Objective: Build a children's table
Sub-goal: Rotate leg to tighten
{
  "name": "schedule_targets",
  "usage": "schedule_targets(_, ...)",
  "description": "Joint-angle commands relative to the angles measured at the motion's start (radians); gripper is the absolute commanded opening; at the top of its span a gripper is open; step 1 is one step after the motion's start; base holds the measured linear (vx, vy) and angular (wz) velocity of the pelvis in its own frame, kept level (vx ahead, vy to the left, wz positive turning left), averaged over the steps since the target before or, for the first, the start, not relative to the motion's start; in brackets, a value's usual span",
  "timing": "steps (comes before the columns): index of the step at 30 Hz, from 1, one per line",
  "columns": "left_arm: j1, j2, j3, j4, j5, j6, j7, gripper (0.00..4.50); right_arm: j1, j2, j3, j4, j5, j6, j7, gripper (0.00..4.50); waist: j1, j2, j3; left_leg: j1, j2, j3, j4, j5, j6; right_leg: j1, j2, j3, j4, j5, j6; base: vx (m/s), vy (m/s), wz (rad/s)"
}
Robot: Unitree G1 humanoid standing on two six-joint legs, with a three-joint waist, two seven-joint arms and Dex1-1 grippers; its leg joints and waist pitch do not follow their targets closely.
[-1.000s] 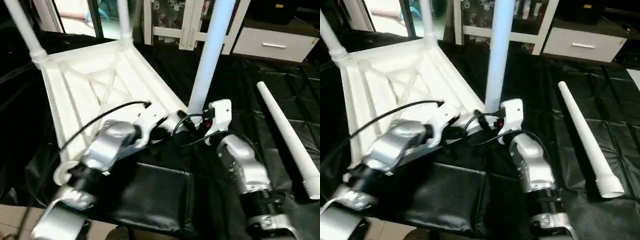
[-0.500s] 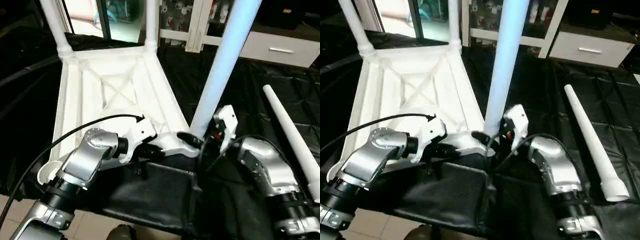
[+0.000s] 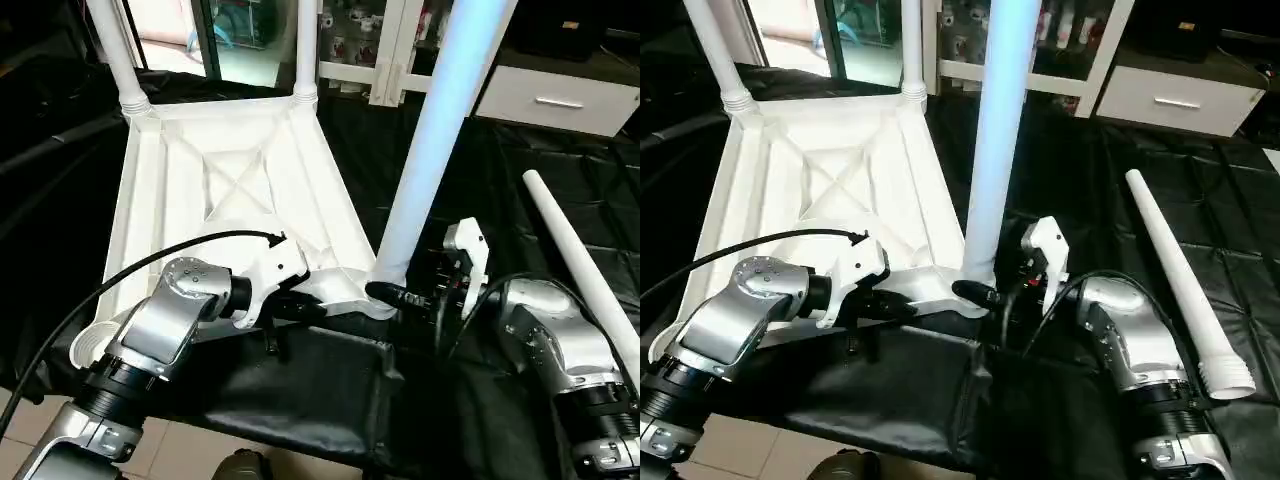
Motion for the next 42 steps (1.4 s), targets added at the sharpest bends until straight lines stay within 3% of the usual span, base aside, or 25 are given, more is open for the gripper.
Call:
schedule_targets(1,-0.012,-0.021,-0.003,-0.041,-0.080,-0.032,-0.048,0.00,0.005,-0.010,0.008,0.004,0.004,-0.014,0.011,3.73,-0.004,-0.011,-0.076,0.029,0.047,-0.019,-0.072,-0.265,0.060,0.048,-0.047,0.032,-0.069,-0.304,-0.222,0.000,0.000,0.00)
schedule_targets(4,-0.014,-0.021,-0.005,-0.039,-0.080,-0.031,-0.052,0.00,0.001,-0.013,0.018,0.018,-0.015,-0.029,0.024,3.43,-0.004,-0.011,-0.075,0.028,0.047,-0.020,-0.071,-0.259,0.062,0.048,-0.046,0.032,-0.067,-0.297,-0.223,0.000,0.000,0.00)
schedule_targets(13,-0.016,-0.024,-0.010,-0.041,-0.080,-0.028,-0.053,0.00,-0.005,-0.015,0.040,0.041,-0.056,-0.061,0.012,3.43,-0.004,-0.012,-0.074,0.029,0.047,-0.020,-0.072,-0.266,0.062,0.047,-0.046,0.032,-0.069,-0.311,-0.220,0.000,0.000,0.00)
schedule_targets(14,-0.016,-0.024,-0.011,-0.040,-0.080,-0.028,-0.054,0.00,-0.007,-0.011,0.036,0.045,-0.049,-0.051,0.011,3.78,-0.004,-0.011,-0.074,0.030,0.047,-0.020,-0.072,-0.266,0.062,0.048,-0.046,0.032,-0.069,-0.312,-0.221,0.000,0.000,0.00)
schedule_targets(20,-0.018,-0.026,-0.011,-0.039,-0.078,-0.029,-0.055,0.00,-0.012,-0.004,0.044,0.052,-0.067,-0.082,-0.001,4.19,-0.004,-0.012,-0.074,0.029,0.048,-0.019,-0.071,-0.263,0.065,0.047,-0.046,0.032,-0.068,-0.300,-0.224,0.000,0.000,0.00)
schedule_targets(30,-0.016,-0.022,-0.012,-0.043,-0.077,-0.026,-0.057,0.00,-0.025,0.005,0.044,0.084,-0.066,-0.089,0.006,4.19,-0.004,-0.012,-0.074,0.029,0.047,-0.019,-0.072,-0.262,0.067,0.048,-0.046,0.032,-0.068,-0.301,-0.225,0.000,0.000,0.00)
schedule_targets(31,-0.016,-0.022,-0.012,-0.042,-0.076,-0.026,-0.057,0.00,-0.026,0.006,0.043,0.087,-0.066,-0.090,0.006,3.92,-0.004,-0.012,-0.074,0.029,0.047,-0.019,-0.071,-0.259,0.067,0.048,-0.046,0.032,-0.067,-0.299,-0.225,0.000,0.000,0.00)
schedule_targets(33,-0.016,-0.022,-0.012,-0.042,-0.076,-0.026,-0.056,0.00,-0.026,0.006,0.044,0.091,-0.068,-0.094,0.007,3.92,-0.005,-0.012,-0.073,0.029,0.048,-0.020,-0.072,-0.263,0.066,0.048,-0.046,0.032,-0.068,-0.301,-0.225,0.000,0.000,0.00)
schedule_targets(42,-0.017,-0.022,-0.013,-0.038,-0.075,-0.028,-0.056,0.00,-0.031,0.011,0.042,0.109,-0.068,-0.109,0.002,3.00,-0.005,-0.012,-0.073,0.029,0.048,-0.020,-0.073,-0.271,0.064,0.047,-0.046,0.032,-0.069,-0.311,-0.223,0.000,0.000,0.00)
